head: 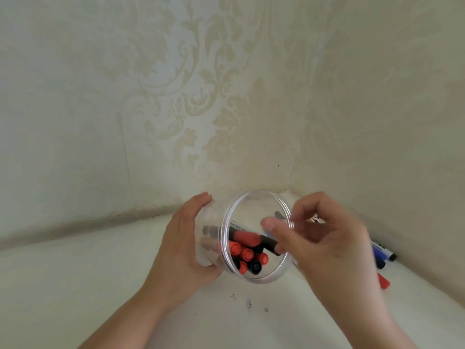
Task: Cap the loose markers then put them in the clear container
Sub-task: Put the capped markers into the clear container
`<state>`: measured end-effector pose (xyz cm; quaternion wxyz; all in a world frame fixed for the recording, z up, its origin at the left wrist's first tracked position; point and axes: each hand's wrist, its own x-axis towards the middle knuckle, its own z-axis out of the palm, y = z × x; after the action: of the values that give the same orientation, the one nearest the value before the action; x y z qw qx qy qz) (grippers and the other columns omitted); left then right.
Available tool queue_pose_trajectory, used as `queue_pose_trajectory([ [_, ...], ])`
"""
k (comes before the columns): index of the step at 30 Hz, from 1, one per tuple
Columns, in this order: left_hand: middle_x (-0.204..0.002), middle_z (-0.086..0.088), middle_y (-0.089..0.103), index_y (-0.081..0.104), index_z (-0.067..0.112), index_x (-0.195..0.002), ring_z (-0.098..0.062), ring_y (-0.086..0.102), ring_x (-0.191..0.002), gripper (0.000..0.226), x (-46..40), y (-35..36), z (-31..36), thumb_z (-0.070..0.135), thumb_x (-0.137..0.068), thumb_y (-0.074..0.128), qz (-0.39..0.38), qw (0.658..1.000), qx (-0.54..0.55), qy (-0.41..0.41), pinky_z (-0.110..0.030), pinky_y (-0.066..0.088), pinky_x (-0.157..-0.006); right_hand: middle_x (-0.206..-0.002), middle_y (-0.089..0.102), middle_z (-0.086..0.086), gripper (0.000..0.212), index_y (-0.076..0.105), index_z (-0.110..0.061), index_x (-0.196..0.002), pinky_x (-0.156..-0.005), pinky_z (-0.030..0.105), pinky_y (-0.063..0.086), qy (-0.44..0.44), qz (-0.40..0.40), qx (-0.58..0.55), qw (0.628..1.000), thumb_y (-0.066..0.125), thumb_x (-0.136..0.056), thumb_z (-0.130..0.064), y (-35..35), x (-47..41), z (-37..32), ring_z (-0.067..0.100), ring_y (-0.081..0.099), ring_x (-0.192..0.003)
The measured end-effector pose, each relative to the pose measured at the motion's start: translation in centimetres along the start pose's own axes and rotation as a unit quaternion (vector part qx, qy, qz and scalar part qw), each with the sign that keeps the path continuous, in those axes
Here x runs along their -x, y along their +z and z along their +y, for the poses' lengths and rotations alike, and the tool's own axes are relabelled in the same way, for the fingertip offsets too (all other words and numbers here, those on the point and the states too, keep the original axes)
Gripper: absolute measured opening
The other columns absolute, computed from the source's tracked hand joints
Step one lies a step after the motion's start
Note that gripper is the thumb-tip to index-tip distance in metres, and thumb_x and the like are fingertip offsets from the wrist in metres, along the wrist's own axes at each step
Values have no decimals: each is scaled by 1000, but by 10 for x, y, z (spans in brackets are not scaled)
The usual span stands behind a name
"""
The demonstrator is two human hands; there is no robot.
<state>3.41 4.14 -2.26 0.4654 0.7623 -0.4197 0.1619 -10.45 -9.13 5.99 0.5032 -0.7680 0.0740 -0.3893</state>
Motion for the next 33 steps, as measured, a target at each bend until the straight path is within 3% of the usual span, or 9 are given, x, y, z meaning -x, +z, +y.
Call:
queue_pose_trajectory([
  [3, -132, 45, 19, 12, 62, -125, 12, 27, -126, 108, 0, 0, -5, 40, -47, 83, 3, 1000, 13, -26, -9, 26, -99, -62, 64, -2, 15, 60, -27, -67, -49, 14, 41, -15, 10, 17, 1000, 68, -68, -39, -4, -2, 7, 9, 59, -51],
  [6, -138, 25, 32, 24, 45, -132, 0, 36, -127, 110, -2, 0, -14, 33, -44, 88, 9, 996, 52, -69, -27, 35, -105, -62, 61, -5, 15, 58, -30, -73, -49, 9, 39, -5, 105, 88, 991, 60, -85, -21, -30, -17, 33, 3, 52, -52],
  [8, -139, 13, 38, 28, 41, -132, -7, 41, -127, 108, -4, -1, -13, 28, -44, 91, 10, 994, 67, -88, -38, 39, -103, -69, 61, -9, 11, 60, -29, -84, -49, 10, 36, 37, 59, 223, 972, 56, -88, -20, -43, -23, 59, 2, 52, -58],
  [12, -143, 12, 31, 13, 58, -121, -8, 33, -129, 112, -1, -4, -5, 13, -52, 88, 18, 995, 23, -93, -26, 33, -100, -101, 59, -5, 26, 60, -23, -112, -74, 19, 37, 31, -94, 393, 914, 56, -87, -33, -32, -19, 100, 10, 51, -90],
  [16, -144, 10, 30, 8, 71, -110, -10, 33, -131, 116, 2, -7, 0, 8, -52, 87, 22, 996, 16, -89, -27, 32, -100, -115, 54, 2, 44, 53, -18, -119, -90, 28, 41, 3, -120, 514, 849, 43, -90, -50, -9, -20, 107, 19, 46, -110],
  [22, -144, 9, 31, 15, 59, -125, -11, 33, -130, 115, 3, -7, -1, 7, -52, 88, 12, 995, 17, -99, -28, 32, -100, -115, 51, 6, 34, 44, -12, -117, -70, 29, 41, 15, -154, 571, 806, 33, -97, -38, 7, -11, 103, 22, 53, -103],
  [24, -142, 12, 33, 22, 43, -135, -10, 35, -129, 113, 0, -4, -9, 9, -50, 89, -6, 993, 40, -114, -31, 33, -102, -111, 53, 5, 23, 44, -12, -108, -62, 28, 37, 34, -170, 562, 809, 36, -95, -28, 11, -6, 100, 23, 57, -98],
  [28, -131, 13, 47, 34, 36, -132, -12, 48, -121, 114, -6, -3, -15, 26, -34, 93, 10, 985, 117, -128, -47, 42, -100, -87, 52, 2, 10, 40, -14, -92, -59, 28, 35, 68, -185, 530, 825, 41, -90, -24, 8, -4, 84, 23, 59, -85],
  [33, -135, 16, 39, 27, 41, -133, -8, 43, -124, 113, -2, -3, -14, 25, -39, 89, 23, 991, 89, -98, -41, 39, -103, -59, 44, -1, 21, 43, -15, -70, -45, 21, 31, 69, 49, 166, 983, 50, -87, -25, -17, -9, 47, 14, 38, -49],
])
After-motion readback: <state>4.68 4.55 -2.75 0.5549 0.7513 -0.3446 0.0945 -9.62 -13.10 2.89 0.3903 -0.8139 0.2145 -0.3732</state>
